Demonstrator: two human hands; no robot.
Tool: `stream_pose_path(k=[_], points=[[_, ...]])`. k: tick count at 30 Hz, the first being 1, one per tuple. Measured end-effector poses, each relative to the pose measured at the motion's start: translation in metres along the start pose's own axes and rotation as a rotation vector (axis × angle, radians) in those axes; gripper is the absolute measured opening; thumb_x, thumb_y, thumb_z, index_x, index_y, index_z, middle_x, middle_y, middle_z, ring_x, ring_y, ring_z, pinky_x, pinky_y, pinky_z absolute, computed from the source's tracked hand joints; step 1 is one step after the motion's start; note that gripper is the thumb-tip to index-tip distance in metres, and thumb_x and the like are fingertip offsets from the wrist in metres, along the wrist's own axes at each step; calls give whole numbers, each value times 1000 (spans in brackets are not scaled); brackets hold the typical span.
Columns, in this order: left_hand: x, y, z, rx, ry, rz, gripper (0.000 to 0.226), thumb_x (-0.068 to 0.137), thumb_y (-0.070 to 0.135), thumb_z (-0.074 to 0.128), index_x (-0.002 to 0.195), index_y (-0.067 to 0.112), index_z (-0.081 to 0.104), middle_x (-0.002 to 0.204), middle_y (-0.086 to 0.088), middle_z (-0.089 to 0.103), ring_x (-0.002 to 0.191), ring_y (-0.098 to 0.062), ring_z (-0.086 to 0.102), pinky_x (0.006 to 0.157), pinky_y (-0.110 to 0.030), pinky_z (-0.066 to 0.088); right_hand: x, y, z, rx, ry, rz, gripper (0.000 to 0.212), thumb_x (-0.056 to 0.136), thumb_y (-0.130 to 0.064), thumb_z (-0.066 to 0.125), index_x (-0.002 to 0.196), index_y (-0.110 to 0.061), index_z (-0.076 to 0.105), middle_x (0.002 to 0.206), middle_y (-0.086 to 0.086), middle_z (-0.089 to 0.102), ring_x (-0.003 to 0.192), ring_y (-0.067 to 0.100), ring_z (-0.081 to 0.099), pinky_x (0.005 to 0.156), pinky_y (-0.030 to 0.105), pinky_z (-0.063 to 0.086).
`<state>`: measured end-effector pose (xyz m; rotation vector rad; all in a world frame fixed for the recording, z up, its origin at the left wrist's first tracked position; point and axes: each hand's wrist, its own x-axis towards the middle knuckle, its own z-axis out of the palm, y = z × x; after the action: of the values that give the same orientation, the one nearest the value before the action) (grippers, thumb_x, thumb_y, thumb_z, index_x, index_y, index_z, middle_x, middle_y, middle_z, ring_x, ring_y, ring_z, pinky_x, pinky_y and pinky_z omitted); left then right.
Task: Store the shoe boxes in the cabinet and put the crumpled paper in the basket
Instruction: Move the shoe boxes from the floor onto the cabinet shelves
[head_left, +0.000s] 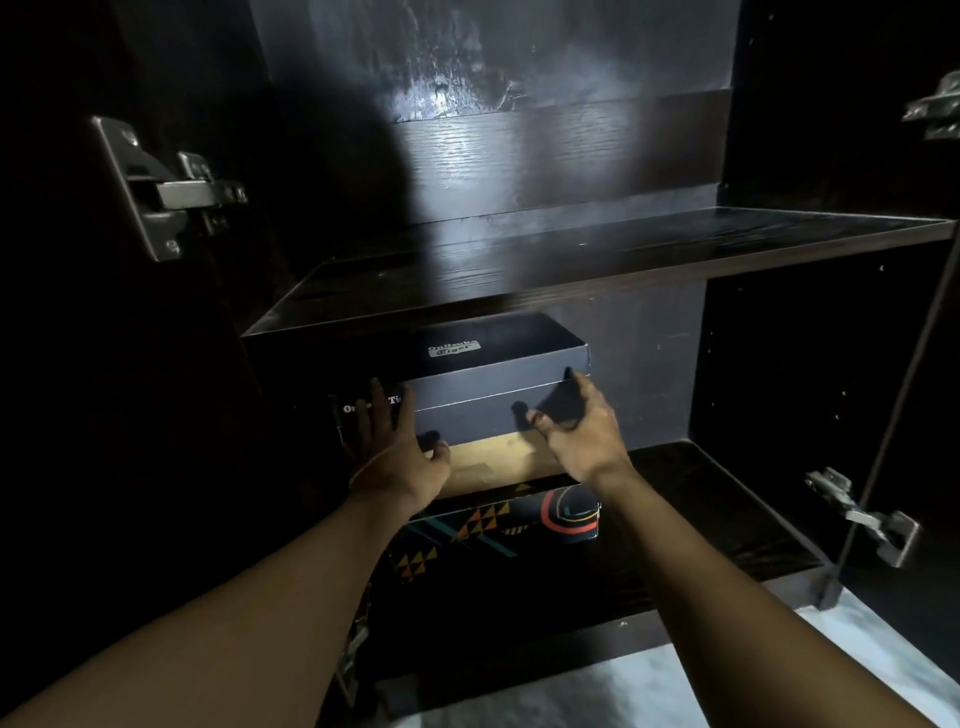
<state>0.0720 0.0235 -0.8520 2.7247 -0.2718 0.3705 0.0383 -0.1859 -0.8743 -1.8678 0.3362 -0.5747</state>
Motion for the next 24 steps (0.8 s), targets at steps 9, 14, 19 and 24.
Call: stream_pose_path(k=[9,14,19,24], points=[[8,1,-3,23,-126,-36,92,91,41,56,154,31,-12,158,-2,-31,148,-28,-22,122,-43,2,3,-1,-6,-34,-127,24,72,88,-26,71,150,-26,35,149,3,44,134,21,44,118,40,30],[11,26,-16,-33,-128,-91,78,91,41,56,154,24,14,163,-10,-12,150,-34,-6,122,-43,12,-7,-13,-30,-45,26,40,39,93,-27,63,131,-31,57,109,1,64,93,15,56,91,33,49],[2,66,-34,-71,-116,26,56,89,36,58,139,14,45,143,-12,48,133,-33,39,107,-32,37,-26,-23,-64,-160,127,64,39,91,-32,60,130,-25,60,115,3,67,107,23,64,97,31,49],[-22,111,-37,-312,-248,143,31,89,29,62,114,12,68,116,-6,68,108,-25,61,85,-25,43,-59,-31,-109,-276,168,77,27,88,-34,57,105,-19,70,99,4,72,94,23,67,92,32,52]])
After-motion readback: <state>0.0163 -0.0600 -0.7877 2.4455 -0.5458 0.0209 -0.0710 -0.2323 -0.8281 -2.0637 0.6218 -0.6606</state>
